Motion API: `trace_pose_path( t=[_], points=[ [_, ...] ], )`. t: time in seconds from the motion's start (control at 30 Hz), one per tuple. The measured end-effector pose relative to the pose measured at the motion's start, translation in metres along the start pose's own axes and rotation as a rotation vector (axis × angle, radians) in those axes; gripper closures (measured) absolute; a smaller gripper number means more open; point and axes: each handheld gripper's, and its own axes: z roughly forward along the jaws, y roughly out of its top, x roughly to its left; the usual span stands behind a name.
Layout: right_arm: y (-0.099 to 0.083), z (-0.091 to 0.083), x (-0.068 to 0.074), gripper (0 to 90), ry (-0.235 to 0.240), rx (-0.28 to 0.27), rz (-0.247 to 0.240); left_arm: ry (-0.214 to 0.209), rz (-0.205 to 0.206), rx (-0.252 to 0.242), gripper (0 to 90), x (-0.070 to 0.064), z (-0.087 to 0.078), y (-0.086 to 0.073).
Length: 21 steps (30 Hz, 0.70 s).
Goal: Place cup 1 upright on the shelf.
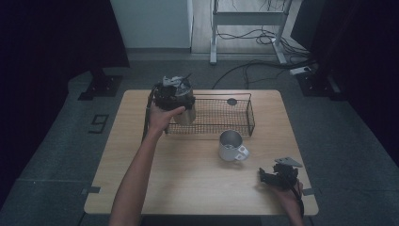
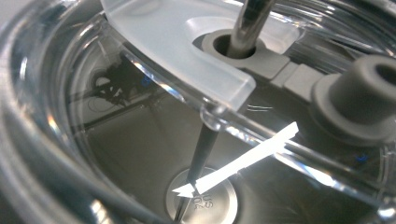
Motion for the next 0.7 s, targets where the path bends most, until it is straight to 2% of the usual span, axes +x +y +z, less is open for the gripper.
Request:
trace_pose_path(
  t=[0.33, 0.7],
  points=[
    [0.0, 0.0, 0.0, 8.2, 0.0, 0.0, 0.0, 0.014, -0.015, 0.009, 4.0, 0.005, 0.01, 0.005],
    [0.0, 0.0, 0.0, 8.3, 0.001, 0.0, 0.001, 0.019, -0.012, 0.019, 4.0, 0.008, 0.023, 0.013]
  ],
)
